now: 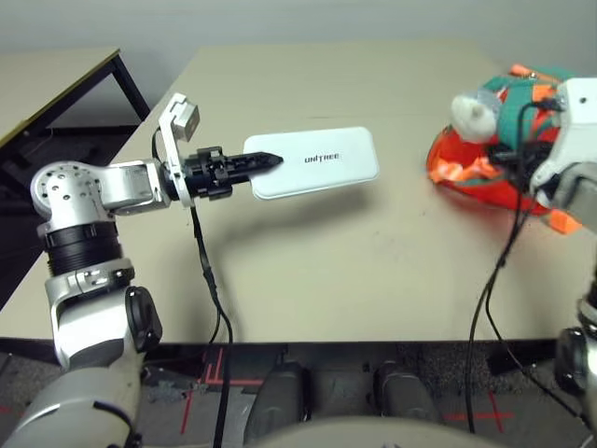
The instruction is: Put the pencil case into the backpack and zip it.
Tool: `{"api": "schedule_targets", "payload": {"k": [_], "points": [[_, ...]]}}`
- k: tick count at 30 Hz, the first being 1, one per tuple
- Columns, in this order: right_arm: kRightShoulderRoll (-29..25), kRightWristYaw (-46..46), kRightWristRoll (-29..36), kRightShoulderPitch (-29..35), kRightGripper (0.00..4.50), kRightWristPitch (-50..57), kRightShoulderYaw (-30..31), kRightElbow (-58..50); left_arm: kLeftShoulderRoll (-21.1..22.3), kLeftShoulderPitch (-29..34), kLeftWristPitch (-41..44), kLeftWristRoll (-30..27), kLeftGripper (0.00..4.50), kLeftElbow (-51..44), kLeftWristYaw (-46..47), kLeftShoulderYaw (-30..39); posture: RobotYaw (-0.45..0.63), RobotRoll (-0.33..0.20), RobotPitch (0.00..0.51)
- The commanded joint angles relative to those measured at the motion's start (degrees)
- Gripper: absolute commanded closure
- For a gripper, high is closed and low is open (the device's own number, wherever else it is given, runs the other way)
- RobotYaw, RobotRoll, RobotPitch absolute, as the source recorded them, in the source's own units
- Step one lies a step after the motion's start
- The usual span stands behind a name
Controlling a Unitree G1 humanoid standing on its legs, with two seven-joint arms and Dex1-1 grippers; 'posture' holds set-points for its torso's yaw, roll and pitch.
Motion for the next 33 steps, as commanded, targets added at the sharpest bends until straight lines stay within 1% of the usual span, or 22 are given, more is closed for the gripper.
{"api": "schedule_targets", "payload": {"k": [1,5,7,10,11,13,15,17,19,20,22,24,26,29,33], "points": [[-7.8,6.0,17.5,2.4,4.35,2.7,-7.7,-4.8,0.3,-2.5,-1.9,3.2,3.09,2.9,-3.1,-2.2,-0.15,0.000,0.000],[-16.7,2.6,36.0,11.1,4.35,2.7,-15.4,-4.8,0.2,-4.8,-4.0,6.2,3.09,6.0,-6.9,-5.2,-0.21,0.000,0.000],[-19.2,-1.2,45.1,15.2,4.35,2.7,-18.4,-4.5,0.2,-5.7,-5.2,7.7,3.09,7.3,-8.9,-6.4,-0.22,0.000,0.000],[-24.2,-12.8,62.8,27.6,4.35,-6.7,-20.8,-5.0,0.1,-7.2,-7.3,10.0,3.09,9.3,-11.8,-8.2,-0.25,0.000,0.000],[-25.5,-16.5,66.8,31.6,4.35,-10.0,-20.9,-5.7,0.2,-7.8,-8.3,10.9,3.09,9.6,-12.9,-8.9,-0.25,0.000,0.000],[-26.6,-23.0,72.1,37.5,4.35,-16.2,-19.7,-7.7,0.6,-9.0,-9.9,12.4,3.09,9.8,-15.1,-10.3,-0.25,0.000,0.000],[-25.6,-27.3,73.1,40.5,4.35,-21.6,-16.4,-10.0,1.7,-11.1,-11.3,13.9,3.09,8.9,-17.6,-12.0,-0.23,0.000,0.000],[-22.3,-28.8,70.3,40.9,4.35,-26.2,-13.4,-11.8,3.6,-13.4,-11.3,14.4,3.09,7.0,-20.4,-13.7,-0.21,0.000,0.000],[-18.2,-25.4,64.4,40.6,4.35,-29.5,-11.9,-13.3,6.8,-15.3,-9.8,14.2,3.09,4.1,-24.1,-16.1,-0.19,0.000,0.009],[-17.2,-22.7,61.6,41.0,4.35,-30.0,-11.7,-13.9,8.5,-15.7,-9.6,14.4,3.09,2.6,-26.2,-17.7,-0.19,0.000,0.012],[-17.0,-18.1,57.3,42.8,4.35,-29.8,-11.6,-14.0,12.4,-16.4,-9.8,15.1,3.09,-0.8,-30.5,-21.4,-0.16,0.000,0.025],[-17.5,-15.0,55.6,44.1,4.35,-29.6,-11.7,-13.3,16.0,-17.8,-10.6,15.6,3.10,-4.6,-34.7,-24.5,-0.15,0.000,0.032],[-18.6,-13.2,55.1,44.2,4.35,-29.6,-11.6,-12.0,18.1,-19.8,-11.4,16.1,3.10,-7.4,-37.4,-26.8,-0.13,0.000,0.045],[-20.1,-10.6,53.4,43.0,4.35,-29.7,-10.7,-10.1,18.7,-20.7,-14.8,18.9,3.10,-10.8,-38.8,-29.7,-0.10,0.000,0.054],[-21.6,-9.4,52.7,40.1,4.35,-29.9,-8.8,-7.8,16.1,-19.9,-15.7,19.0,3.10,-13.6,-39.5,-30.1,-0.08,0.000,0.058]]}}
